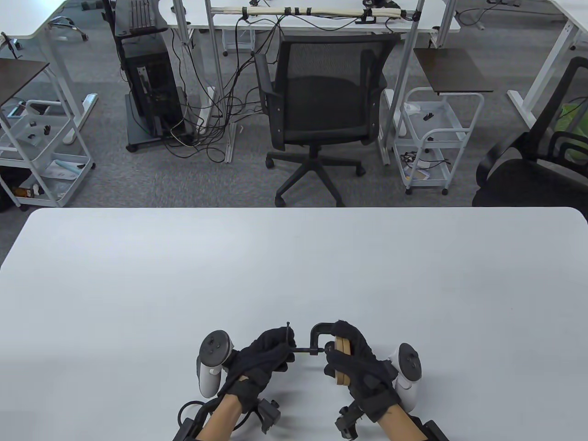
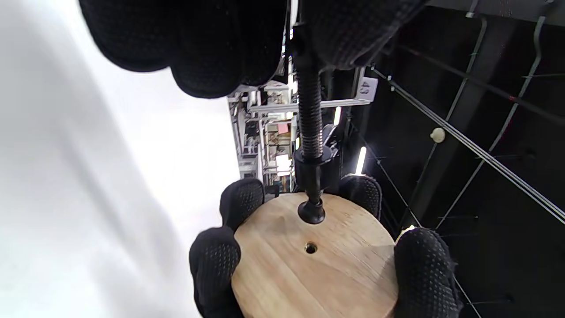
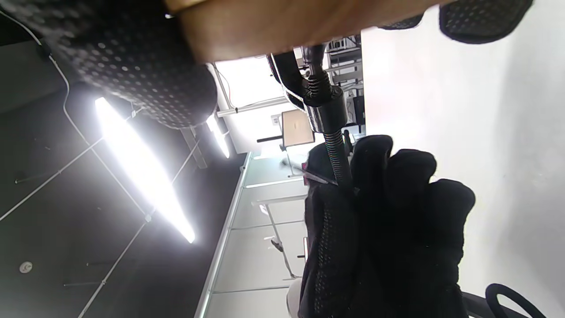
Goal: Screw the clamp shut
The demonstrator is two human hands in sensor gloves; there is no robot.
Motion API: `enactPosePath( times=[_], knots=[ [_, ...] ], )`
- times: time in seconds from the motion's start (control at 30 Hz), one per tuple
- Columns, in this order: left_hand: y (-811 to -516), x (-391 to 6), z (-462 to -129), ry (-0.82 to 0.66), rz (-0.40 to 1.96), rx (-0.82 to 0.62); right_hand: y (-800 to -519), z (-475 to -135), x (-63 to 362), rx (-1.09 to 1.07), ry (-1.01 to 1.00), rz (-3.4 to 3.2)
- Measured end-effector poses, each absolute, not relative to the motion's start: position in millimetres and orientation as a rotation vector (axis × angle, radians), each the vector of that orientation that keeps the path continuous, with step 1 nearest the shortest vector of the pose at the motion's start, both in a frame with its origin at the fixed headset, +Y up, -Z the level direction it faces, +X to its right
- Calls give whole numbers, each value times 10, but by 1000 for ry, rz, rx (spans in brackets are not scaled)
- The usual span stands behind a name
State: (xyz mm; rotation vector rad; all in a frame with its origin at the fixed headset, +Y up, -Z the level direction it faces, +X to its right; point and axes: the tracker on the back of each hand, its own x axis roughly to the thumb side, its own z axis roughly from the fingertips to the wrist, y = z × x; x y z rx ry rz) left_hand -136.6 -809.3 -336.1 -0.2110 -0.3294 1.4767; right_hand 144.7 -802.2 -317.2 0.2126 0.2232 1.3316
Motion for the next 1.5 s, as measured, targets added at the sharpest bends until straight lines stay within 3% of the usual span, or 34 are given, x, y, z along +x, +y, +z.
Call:
enactPosePath(
  times=[0.43, 0.87, 1.0, 1.2, 1.5],
  knots=[
    [-8146, -1341, -3355, -349, 1504, -261, -7997, -3167, 1478, 203, 208, 1299],
    [-8163, -1386, -3331, -195, 1392, -241, -7982, -3170, 1528, 194, 179, 1263],
    [-8181, -1384, -3333, -220, 1395, -313, -7978, -3169, 1525, 214, 181, 1258],
    [-8170, -1335, -3323, -275, 1470, -308, -7989, -3168, 1519, 227, 197, 1253],
    [-8083, -1356, -3316, -304, 1430, -190, -8002, -3166, 1503, 234, 210, 1265]
  ],
)
